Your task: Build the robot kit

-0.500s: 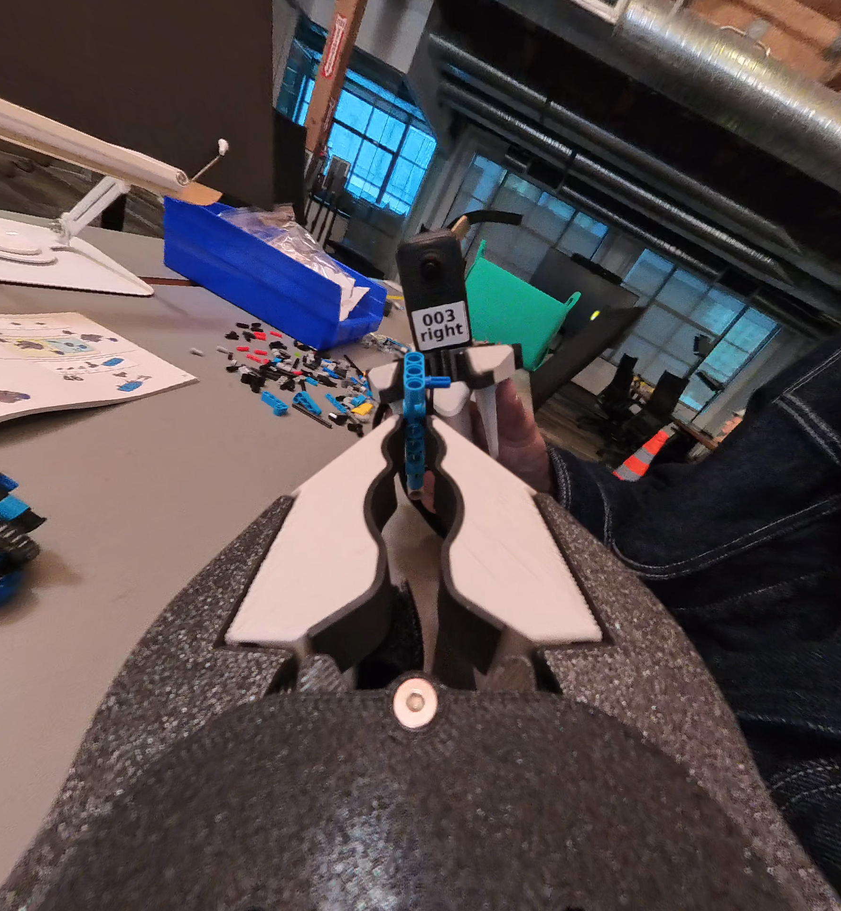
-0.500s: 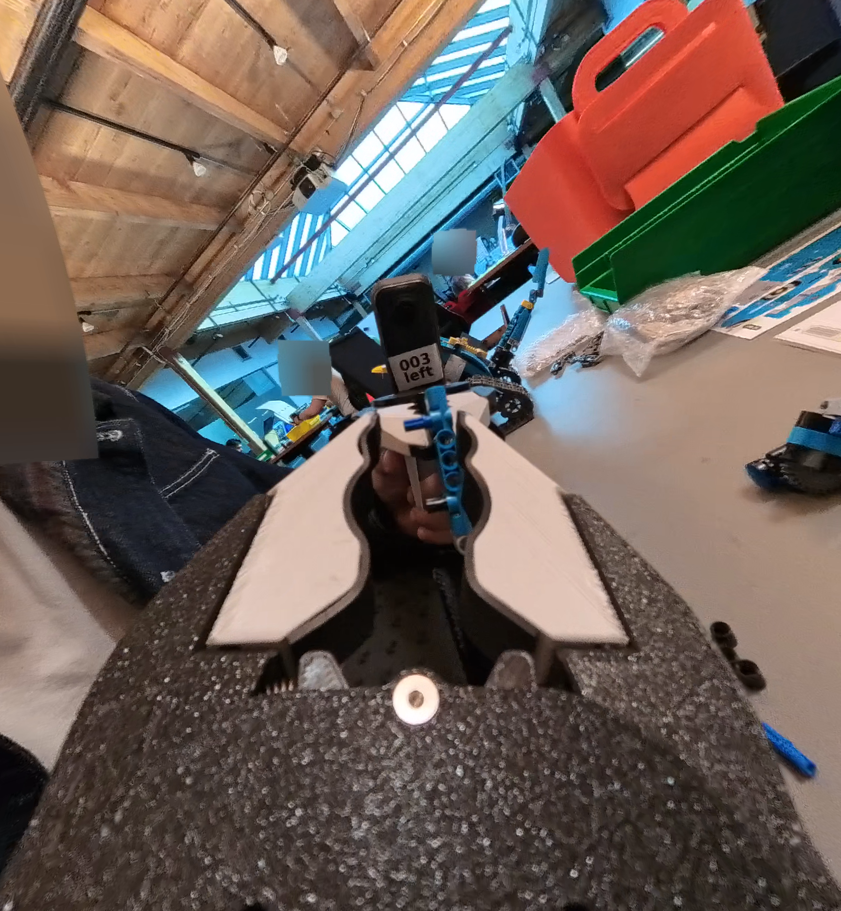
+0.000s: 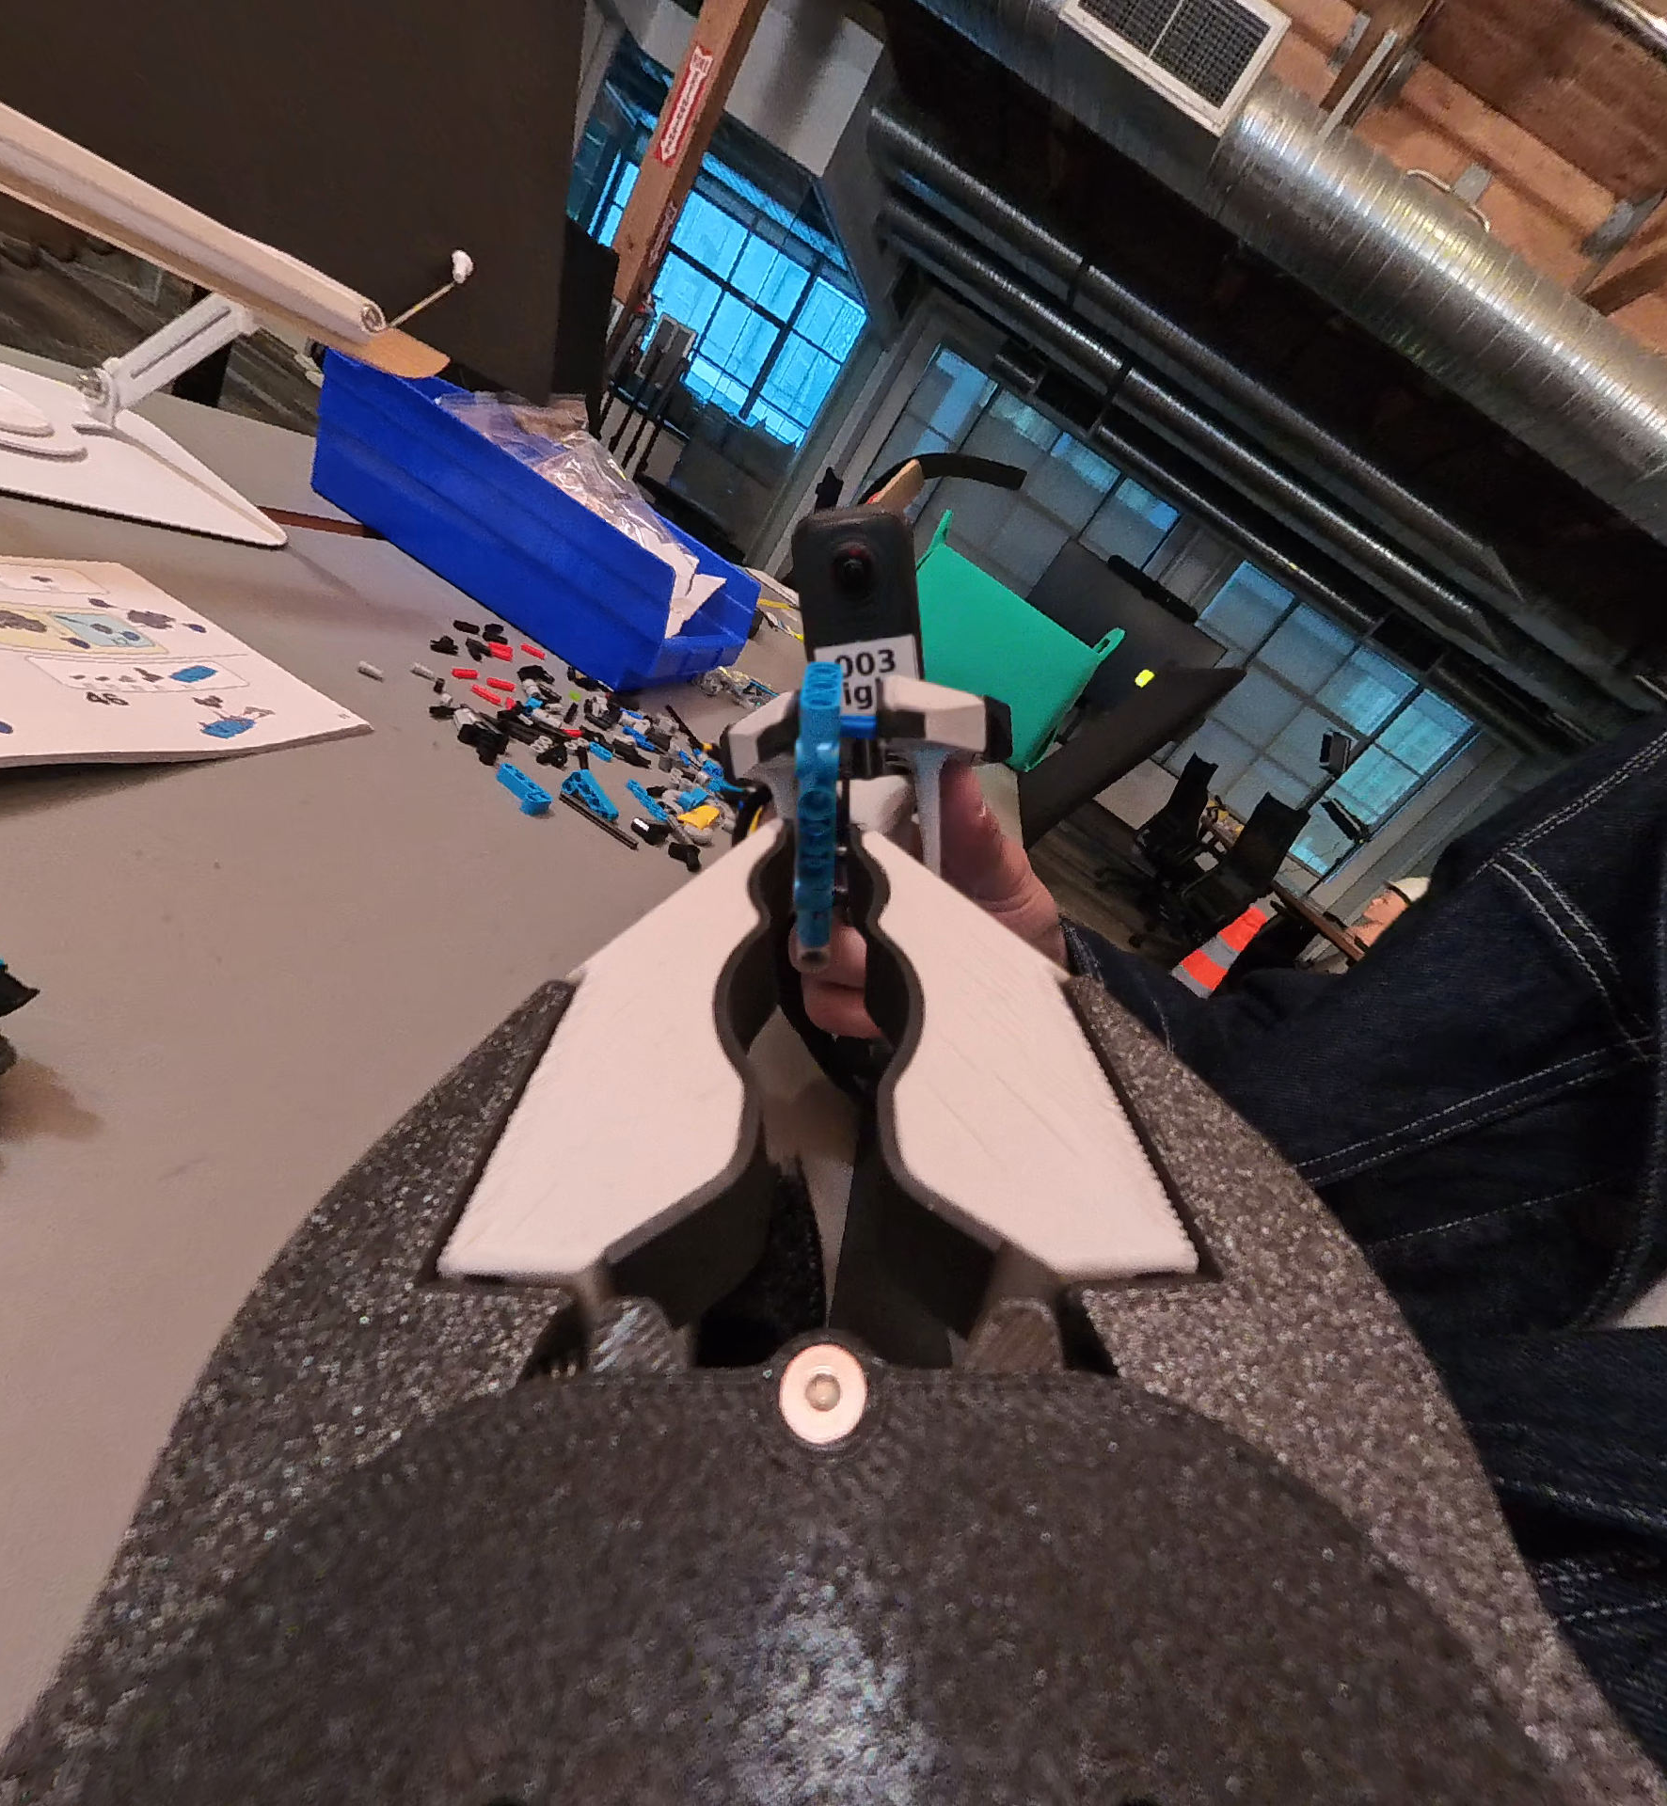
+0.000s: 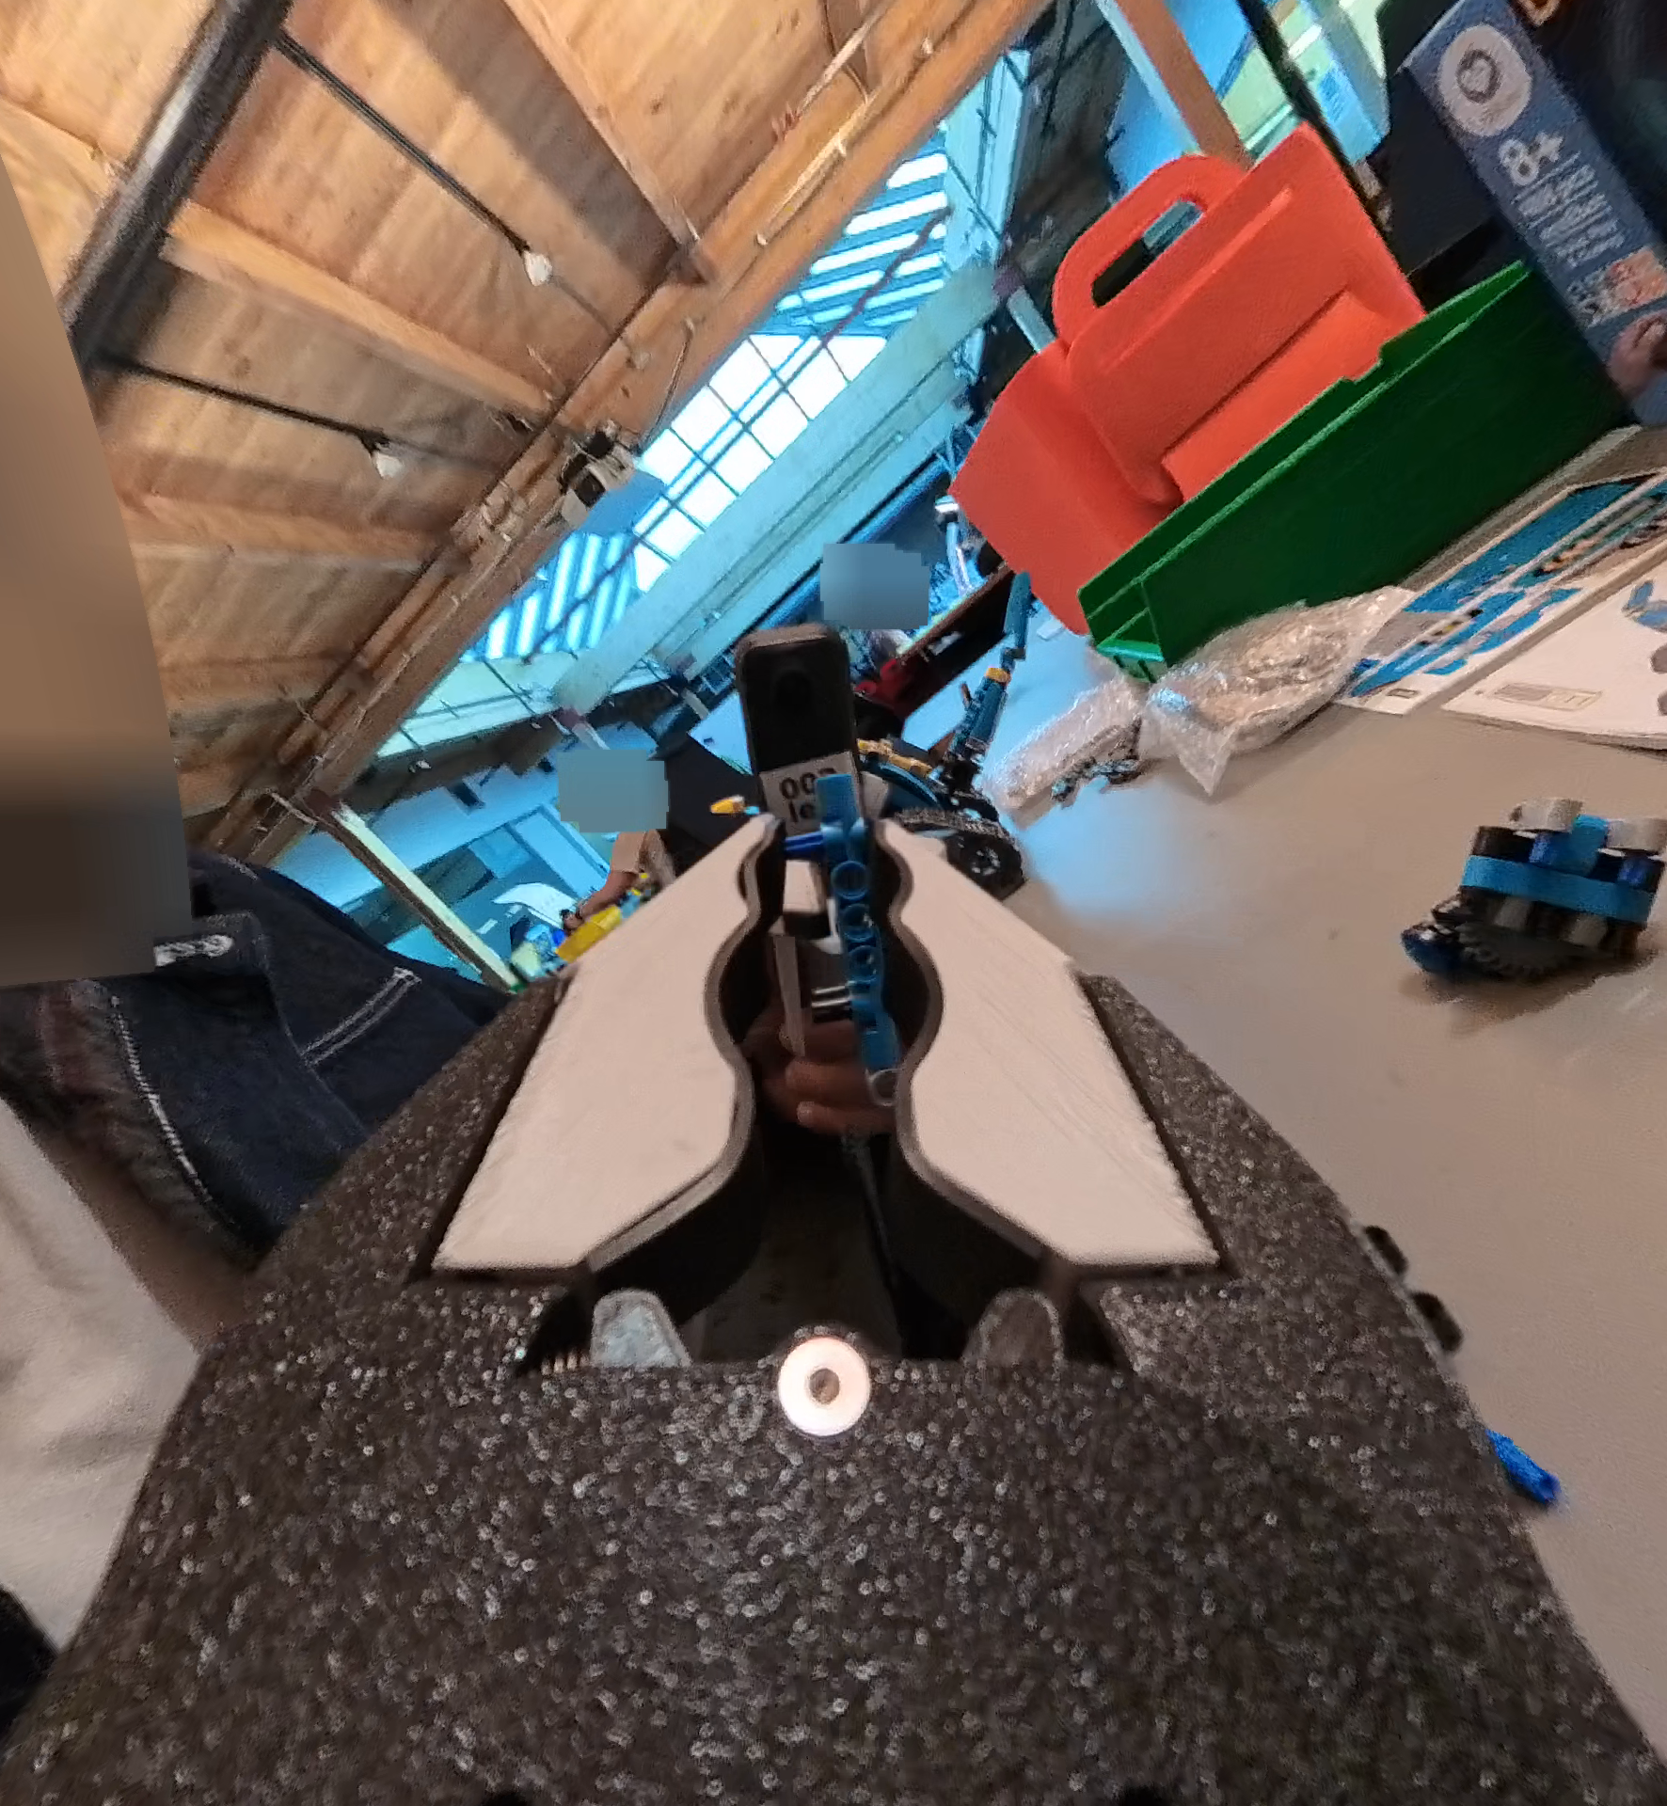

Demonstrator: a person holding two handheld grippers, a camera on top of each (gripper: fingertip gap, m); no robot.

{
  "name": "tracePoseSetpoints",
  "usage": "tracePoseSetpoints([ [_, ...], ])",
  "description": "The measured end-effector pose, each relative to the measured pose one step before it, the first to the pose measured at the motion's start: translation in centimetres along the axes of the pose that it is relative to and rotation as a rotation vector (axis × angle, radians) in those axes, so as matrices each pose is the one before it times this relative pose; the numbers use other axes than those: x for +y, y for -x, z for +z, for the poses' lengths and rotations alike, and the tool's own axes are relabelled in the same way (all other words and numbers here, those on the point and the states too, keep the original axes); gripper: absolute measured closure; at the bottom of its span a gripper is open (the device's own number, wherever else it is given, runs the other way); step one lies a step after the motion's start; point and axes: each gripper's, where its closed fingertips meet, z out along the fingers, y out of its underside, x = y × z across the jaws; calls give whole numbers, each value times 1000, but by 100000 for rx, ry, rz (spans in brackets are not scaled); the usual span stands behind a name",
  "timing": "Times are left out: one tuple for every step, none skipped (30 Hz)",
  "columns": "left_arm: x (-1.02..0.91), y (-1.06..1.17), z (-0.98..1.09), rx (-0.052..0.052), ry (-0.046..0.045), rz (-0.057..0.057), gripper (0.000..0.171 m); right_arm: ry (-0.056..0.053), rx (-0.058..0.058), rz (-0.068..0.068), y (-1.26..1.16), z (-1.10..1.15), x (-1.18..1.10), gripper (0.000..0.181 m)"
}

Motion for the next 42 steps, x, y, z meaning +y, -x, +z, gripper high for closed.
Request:
tracePoseSetpoints([
  [188,22,129,-250,976,166,161,1578,1319,-1385,-123,103,277,166],
  [169,44,144,-680,931,699,161,393,-275,-592,122,189,158,165],
  [70,-60,74,-129,536,961,163,-93,-1066,208,184,160,62,165],
  [-74,-70,-15,-63,-256,795,164,-397,4,125,-11,21,-33,166],
  [-99,44,-64,-468,-516,410,164,-122,179,-120,-33,-65,-66,166],
  [-90,40,-75,237,-595,-1063,164,141,219,207,-46,-71,3,166],
  [-149,24,-119,1013,-1051,-2368,164,137,-397,844,-3,-4,55,166],
  [-219,110,-136,515,-1438,-2414,164,44,-314,1495,-69,-38,51,166],
  [-157,119,-94,290,-842,-1644,164,247,166,1443,-164,-40,86,166],
  [-38,-86,-25,971,-163,-721,164,225,-706,1046,53,29,75,166],
  [-72,-125,22,447,-415,89,163,748,-497,-77,114,76,95,166],
  [-34,47,4,-750,-194,823,163,942,1140,-1778,-48,73,112,166],
  [-13,12,-35,-171,-7,465,163,887,923,-1654,-27,51,104,166],
  [19,-149,13,1121,130,-455,164,-195,-504,-205,114,0,-35,166],
  [-29,-26,17,-79,-127,213,164,-583,-758,869,59,-11,-54,166],
  [-16,136,-33,-1736,247,1837,164,-24,282,965,-136,0,29,166],
  [-8,252,-80,-2416,588,2250,164,320,1912,-467,-296,-80,-23,166],
  [-218,364,-220,-2807,-629,1797,165,-996,3227,-2719,-352,-282,-392,165],
  [-253,682,-384,-3826,-764,751,165,-2403,5595,-3535,-673,-649,-873,159],
  [-31,1149,-467,-6335,584,1125,165,1254,9406,-4554,-1304,-863,-713,150],
  [247,1455,-383,-8390,2151,2352,164,7549,10729,-7896,-1553,-779,112,152],
  [357,1208,-195,-7406,2683,2858,164,12983,7477,-11701,-1135,-420,1196,161],
  [351,537,30,-3585,2608,2450,164,17028,5101,-11113,-844,-47,2199,165],
  [368,70,183,-1124,2478,1730,164,17421,3334,-9244,-551,205,2519,162],
  [381,-43,253,-751,2230,1583,164,12754,6661,-7853,-1028,250,2069,159],
  [485,1,291,-1178,2725,1672,164,7915,6703,-5988,-1075,317,1481,159],
  [515,111,286,-1767,2884,1654,164,5070,-118,-3249,-87,445,978,159],
  [397,106,228,-1718,2287,1541,164,4344,-896,-1147,90,459,634,157],
  [199,-62,141,-567,1177,1496,164,4201,120,-3573,167,408,393,153],
  [85,-246,93,708,563,1246,164,2214,1062,-6407,280,261,-18,153],
  [69,-203,68,635,411,777,164,1988,1330,-6479,201,185,-181,158],
  [44,39,29,-730,234,537,164,3139,25,-5437,190,190,-119,159],
  [-5,210,-19,-1473,12,487,164,3520,-1124,-3850,111,212,-45,159],
  [-29,206,-52,-971,-225,-204,164,4014,-2881,-2366,140,237,36,160],
  [-63,227,-70,-565,-488,-1257,164,3581,-3793,-2142,200,168,-37,163],
  [-89,326,-112,-600,-658,-1840,164,2968,-428,-2278,-300,68,-133,160],
  [-62,320,-123,-185,-597,-2259,164,4244,-1127,-2724,-149,73,41,160],
  [-46,233,-102,672,-446,-2783,164,4009,-3591,-2230,261,58,-14,164],
  [-61,155,-88,1071,-496,-3045,164,3956,-2110,-2442,68,50,-48,165],
  [-129,171,-114,620,-896,-2657,164,3886,-1578,-2622,4,60,-42,165],
  [-164,166,-117,167,-989,-1718,164,3744,-3210,-1934,242,42,16,170],
  [-90,109,-97,239,-486,-1081,165,3345,-3077,-781,201,46,32,173],
])
